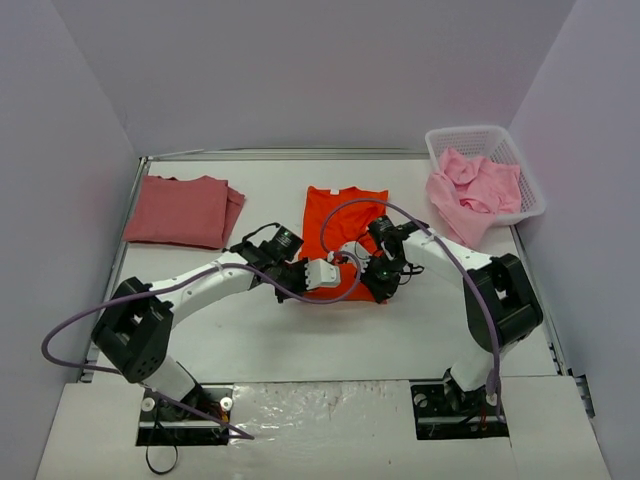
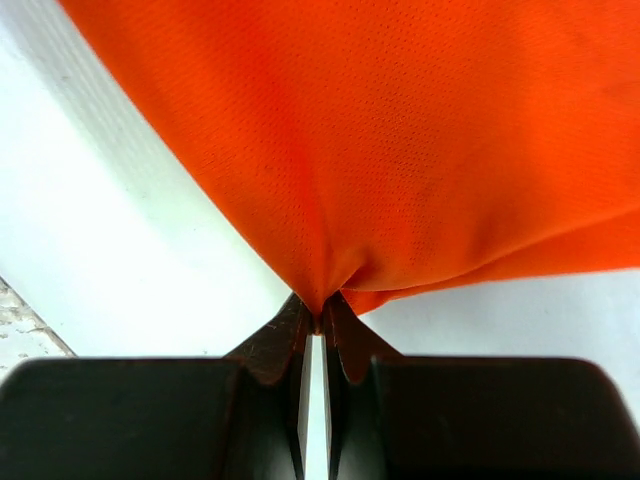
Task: Fold and stack the t-shirts
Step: Fold the long partially folded tshirt into a neat square
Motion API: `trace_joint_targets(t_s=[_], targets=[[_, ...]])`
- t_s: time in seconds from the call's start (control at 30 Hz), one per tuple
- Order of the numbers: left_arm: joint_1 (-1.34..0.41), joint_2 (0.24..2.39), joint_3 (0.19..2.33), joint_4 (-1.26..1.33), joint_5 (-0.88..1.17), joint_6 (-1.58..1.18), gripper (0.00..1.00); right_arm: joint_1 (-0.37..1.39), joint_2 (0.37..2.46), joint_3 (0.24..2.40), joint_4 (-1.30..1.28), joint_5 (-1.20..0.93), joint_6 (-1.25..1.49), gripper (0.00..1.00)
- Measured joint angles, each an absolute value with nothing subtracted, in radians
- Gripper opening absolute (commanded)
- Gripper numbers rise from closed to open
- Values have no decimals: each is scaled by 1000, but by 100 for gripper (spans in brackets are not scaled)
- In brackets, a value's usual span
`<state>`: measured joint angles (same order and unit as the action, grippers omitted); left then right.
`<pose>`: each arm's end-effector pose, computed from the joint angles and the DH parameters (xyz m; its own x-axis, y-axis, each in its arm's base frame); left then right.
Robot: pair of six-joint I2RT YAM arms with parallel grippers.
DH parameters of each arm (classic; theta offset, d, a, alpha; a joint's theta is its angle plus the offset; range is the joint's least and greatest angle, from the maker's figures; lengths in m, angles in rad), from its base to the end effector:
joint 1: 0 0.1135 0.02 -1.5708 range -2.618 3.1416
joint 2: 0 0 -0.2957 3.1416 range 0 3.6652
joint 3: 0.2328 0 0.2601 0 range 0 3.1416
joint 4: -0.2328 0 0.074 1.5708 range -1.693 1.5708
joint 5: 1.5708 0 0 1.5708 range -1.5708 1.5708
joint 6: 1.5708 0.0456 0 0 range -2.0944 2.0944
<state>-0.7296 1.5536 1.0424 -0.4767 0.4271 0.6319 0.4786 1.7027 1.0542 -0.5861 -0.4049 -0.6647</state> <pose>0.2323 -0.2331 0.2412 -0.0434 0.7600 -0.6484 0.9943 0.0961 0.0461 0.2892 0.1703 0.1922 -0.3273 -0.8085 -0.4890 -0.9408 0.3269 0.0892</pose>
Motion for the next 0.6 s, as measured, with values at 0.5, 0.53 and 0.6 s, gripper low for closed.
trace_joint_targets(t_s=[0.5, 0.53, 0.6], targets=[[-706, 1525, 1137, -680, 558, 675, 3, 477, 1614, 1093, -691, -459, -687, 0], [-706, 1525, 1142, -693, 561, 680, 2, 477, 1615, 1103, -699, -461, -690, 0], [-706, 1524, 1150, -718, 570, 691, 2, 477, 1615, 1114, -711, -469, -701, 0]])
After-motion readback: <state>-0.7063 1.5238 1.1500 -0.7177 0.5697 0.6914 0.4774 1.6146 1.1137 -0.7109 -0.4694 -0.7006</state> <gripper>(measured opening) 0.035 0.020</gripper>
